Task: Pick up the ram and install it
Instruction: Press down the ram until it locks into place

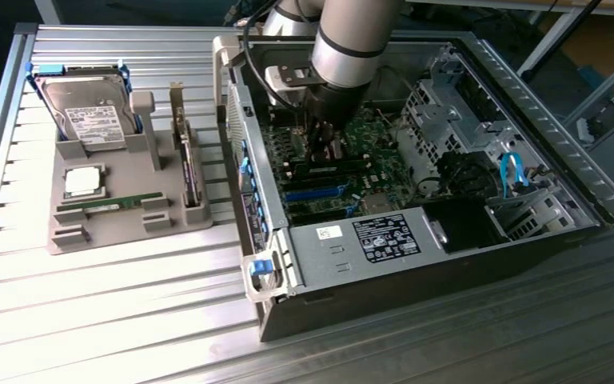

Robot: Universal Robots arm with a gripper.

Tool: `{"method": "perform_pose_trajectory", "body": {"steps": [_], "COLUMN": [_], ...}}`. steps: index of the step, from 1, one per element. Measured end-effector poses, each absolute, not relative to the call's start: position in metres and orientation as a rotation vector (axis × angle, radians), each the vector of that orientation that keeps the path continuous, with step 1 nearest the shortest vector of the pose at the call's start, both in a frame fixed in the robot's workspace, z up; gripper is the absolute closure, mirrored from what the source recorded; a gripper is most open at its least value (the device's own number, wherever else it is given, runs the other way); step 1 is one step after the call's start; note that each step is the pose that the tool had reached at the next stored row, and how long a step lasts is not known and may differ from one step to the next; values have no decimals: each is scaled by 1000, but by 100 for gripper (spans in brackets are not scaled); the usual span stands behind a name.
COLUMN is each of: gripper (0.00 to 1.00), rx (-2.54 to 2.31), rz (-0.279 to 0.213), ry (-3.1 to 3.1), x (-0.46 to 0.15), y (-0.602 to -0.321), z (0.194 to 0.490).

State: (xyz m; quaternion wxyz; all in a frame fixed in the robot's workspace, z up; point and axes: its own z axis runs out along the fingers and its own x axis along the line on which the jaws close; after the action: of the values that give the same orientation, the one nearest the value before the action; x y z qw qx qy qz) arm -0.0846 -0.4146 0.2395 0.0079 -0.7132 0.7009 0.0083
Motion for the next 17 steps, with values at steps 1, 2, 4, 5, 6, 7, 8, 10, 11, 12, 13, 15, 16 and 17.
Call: {"method": "perform_pose_trajectory", "body": {"steps": [1,2,4,5,6,7,8,10,11,12,13,15,16,17], "gripper": [90,90,90,90,90,90,90,90,90,90,90,90,90,90], "rx": [-2229,-2230,-2230,-2230,-2229,-2229,-2229,-2229,-2229,-2230,-2230,-2229,-2229,-2229], "rz": [26,26,26,26,26,26,26,26,26,26,26,26,26,26], "ry": [2191,2191,2191,2191,2191,2191,2191,2191,2191,2191,2191,2191,2191,2191], "x": [-85,-85,-85,-85,-85,-85,-85,-85,-85,-85,-85,-85,-85,-85], "y": [-415,-415,-415,-415,-415,-415,-415,-415,-415,-415,-415,-415,-415,-415], "z": [239,239,239,239,238,238,237,235,235,234,234,234,234,234]}}
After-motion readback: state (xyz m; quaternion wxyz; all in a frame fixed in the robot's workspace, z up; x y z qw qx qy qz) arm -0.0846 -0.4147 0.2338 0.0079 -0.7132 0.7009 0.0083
